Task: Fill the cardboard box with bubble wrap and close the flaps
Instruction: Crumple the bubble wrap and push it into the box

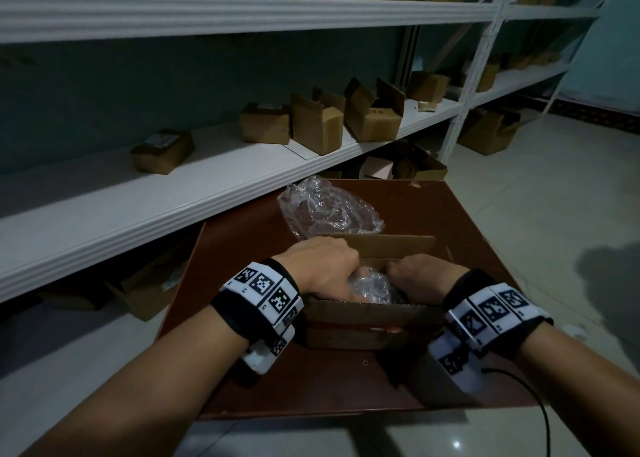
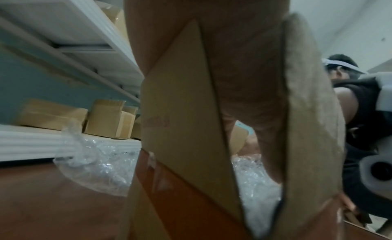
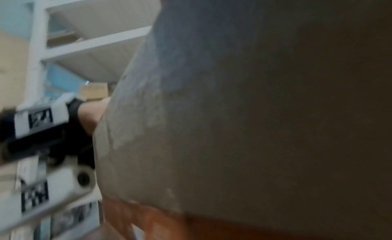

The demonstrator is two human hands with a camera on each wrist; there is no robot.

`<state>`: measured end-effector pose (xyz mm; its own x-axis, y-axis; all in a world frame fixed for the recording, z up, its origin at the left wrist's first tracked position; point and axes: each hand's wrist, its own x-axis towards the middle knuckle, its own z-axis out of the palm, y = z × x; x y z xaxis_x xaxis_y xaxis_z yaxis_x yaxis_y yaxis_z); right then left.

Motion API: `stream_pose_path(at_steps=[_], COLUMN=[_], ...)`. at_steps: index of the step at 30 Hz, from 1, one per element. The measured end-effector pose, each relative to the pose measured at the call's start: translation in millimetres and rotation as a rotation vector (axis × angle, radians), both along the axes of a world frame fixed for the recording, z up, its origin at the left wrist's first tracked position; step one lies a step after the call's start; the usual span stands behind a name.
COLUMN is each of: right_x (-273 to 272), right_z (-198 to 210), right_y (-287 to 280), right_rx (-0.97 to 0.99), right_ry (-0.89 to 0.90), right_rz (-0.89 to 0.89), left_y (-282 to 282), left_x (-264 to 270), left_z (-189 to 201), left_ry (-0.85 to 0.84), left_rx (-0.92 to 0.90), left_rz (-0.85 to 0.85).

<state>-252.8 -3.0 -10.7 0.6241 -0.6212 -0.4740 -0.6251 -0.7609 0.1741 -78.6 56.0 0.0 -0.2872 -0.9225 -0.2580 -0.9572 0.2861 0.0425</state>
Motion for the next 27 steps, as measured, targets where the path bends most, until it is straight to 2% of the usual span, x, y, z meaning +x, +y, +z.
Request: stream_pose_path(at_steps=[8, 12, 19, 22, 25, 27], right_x=[-8.3, -13.9, -19.1, -17.8, -18.9, -19.2], right_z=[4.4, 8.3, 9.2, 9.7, 10.6, 9.3], right_y=[-3.3, -2.5, -1.5, 0.6, 1.3, 1.9], right_rx=[0.127, 0.129, 0.140, 0.151, 0.047, -0.008], right_ry=[-0.110, -0.163, -0.199, -0.211, -0.221, -0.240], right_rz=[-0.143, -0.122, -0.124, -0.147, -0.092, -0.086], left_y=[-5.4, -4.7, -5.3, -7.2, -9.8, -11.1], left_x=[3.5, -5.1, -14.2, -19.5, -15.5, -11.7], left_z=[-1.1, 4.4, 5.5, 6.1, 5.2, 2.3], left_ry=[0.013, -0.040, -0.093, -0.001, 0.038, 0.075], left_rx=[0.027, 0.043, -0.250, -0.168, 0.001, 0.029], left_rz=[0.052, 0.024, -0.153, -0.181, -0.087, -0.045])
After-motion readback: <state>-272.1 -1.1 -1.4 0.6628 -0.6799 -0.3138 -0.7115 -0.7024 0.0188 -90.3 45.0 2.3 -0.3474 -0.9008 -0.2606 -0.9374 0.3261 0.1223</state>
